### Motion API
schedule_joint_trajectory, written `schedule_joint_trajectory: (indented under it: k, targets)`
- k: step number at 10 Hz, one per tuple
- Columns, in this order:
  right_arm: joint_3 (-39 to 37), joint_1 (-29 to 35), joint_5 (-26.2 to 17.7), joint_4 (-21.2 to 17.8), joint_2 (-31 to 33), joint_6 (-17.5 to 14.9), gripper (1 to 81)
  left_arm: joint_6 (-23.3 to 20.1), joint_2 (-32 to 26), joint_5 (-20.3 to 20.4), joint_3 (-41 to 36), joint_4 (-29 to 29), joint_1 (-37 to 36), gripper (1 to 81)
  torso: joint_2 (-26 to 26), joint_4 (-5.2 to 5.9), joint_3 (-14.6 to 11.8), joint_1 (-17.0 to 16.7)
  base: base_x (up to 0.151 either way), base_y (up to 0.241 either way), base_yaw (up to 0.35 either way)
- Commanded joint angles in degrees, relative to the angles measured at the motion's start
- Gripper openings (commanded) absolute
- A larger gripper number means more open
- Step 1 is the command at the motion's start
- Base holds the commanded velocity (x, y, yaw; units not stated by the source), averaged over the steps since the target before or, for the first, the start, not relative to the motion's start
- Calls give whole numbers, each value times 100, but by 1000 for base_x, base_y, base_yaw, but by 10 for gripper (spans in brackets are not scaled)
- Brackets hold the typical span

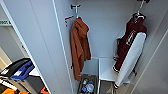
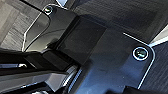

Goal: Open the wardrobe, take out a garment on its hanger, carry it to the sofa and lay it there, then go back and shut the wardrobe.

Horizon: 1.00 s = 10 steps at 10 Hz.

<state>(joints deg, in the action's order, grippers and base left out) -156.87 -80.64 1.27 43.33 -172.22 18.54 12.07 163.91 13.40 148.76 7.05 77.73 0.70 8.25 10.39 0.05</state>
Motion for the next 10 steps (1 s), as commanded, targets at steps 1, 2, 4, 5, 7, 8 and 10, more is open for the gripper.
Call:
schedule_joint_trajectory:
  k: [1, 2, 4, 5, 7, 8, 10]
  targets:
    - [-660, 632, -777, 809, -334, -501, 811, 6, 283, -276, 460, -10, -183, 811, 0, 0, 0, 0, 0, 0, 0]
    - [-633, 667, -768, 800, -333, -466, 811, 6, 353, -329, 479, -1, -165, 811, 0, 0, 0, 0, 0, 0, 0]
    - [-554, 807, -707, 800, -307, -448, 811, 6, 441, -382, 479, 7, -121, 811, 0, 0, 0, 0, 0, 0, 0]
    - [-554, 843, -716, 766, -264, -422, 811, 6, 458, -512, 479, -1, -113, 811, 0, 0, 0, 2, 0, 0, 0]
    - [-545, 790, -733, 31, -176, 129, 811, 6, 520, -619, 461, -10, -43, 811, 0, 0, 0, 2, 0, 0, 0]
    - [-467, 669, -734, -574, -80, 368, 811, 6, 564, -593, 452, -37, -7, 811, 0, 0, 0, 2, 0, 0, 0]
    - [5, 325, -672, -2129, 202, 492, 811, 6, 669, -610, 443, 7, 37, 811, 0, 0, 0, 5, 0, 0, 0]
